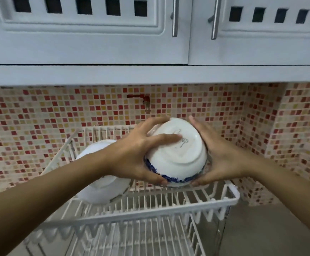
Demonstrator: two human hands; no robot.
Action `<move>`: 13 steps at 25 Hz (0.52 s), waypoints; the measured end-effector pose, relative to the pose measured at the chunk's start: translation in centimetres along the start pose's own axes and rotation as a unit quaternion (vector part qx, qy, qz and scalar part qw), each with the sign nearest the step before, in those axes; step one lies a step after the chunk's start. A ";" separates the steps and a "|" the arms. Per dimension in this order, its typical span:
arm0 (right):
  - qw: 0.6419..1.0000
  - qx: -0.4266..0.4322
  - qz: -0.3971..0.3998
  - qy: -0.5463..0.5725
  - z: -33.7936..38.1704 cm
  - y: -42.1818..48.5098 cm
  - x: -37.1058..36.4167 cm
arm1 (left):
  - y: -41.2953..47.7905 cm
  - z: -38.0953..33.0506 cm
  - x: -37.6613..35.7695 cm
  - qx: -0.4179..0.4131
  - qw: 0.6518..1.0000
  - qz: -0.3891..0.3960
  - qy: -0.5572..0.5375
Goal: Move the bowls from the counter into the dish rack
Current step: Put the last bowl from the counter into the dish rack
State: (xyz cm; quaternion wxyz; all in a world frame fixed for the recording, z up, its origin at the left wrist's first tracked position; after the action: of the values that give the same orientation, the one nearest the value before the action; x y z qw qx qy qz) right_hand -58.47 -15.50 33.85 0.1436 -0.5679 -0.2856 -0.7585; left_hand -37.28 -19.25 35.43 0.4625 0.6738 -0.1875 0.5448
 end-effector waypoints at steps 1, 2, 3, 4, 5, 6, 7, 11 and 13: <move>1.000 0.002 0.005 -0.008 -0.2 0.0 -0.3 | -0.1 -0.2 -0.5 0.009 1.000 0.009 0.004; 1.000 0.006 0.009 -0.016 -0.2 0.0 -0.5 | -0.2 -0.4 -0.9 0.020 1.000 0.014 0.008; 1.000 0.008 0.010 -0.024 -0.3 0.1 -0.7 | -0.3 -0.4 -1.3 0.028 0.999 0.012 0.017; 0.999 0.012 0.007 -0.036 -0.3 0.1 -0.9 | -0.5 -0.5 -1.7 0.032 0.999 0.004 0.031; 0.999 0.015 0.002 -0.048 -0.3 0.1 -1.1 | -0.7 -0.5 -2.1 0.034 0.998 -0.001 0.045; 0.998 0.021 -0.001 -0.056 -0.3 0.1 -1.3 | -0.9 -0.6 -2.4 0.037 0.998 0.000 0.055; 0.998 0.027 -0.001 -0.058 -0.3 0.1 -1.6 | -1.1 -0.7 -2.7 0.041 0.997 0.005 0.061; 0.997 0.029 0.005 -0.071 -0.2 0.1 -2.0 | -1.1 -0.8 -3.4 0.063 0.996 0.028 0.063; 0.996 0.026 0.003 -0.086 -0.1 0.1 -1.9 | -1.1 -0.8 -3.7 0.072 0.996 0.039 0.047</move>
State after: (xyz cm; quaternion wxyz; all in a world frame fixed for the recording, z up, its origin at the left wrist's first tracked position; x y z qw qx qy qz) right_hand -57.88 -15.88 32.03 0.1356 -0.6278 -0.3151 -0.6987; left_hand -38.14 -19.02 31.59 0.3999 0.6712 -0.1523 0.6053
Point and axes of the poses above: each hand's wrist, its own y-axis towards the middle knuckle, its own x-axis out of the back of the hand, z = x × y, the point moved 3 cm from there along y, towards the middle knuckle, and after that the axes turned 9 degrees about x, right-handed, at the moved point
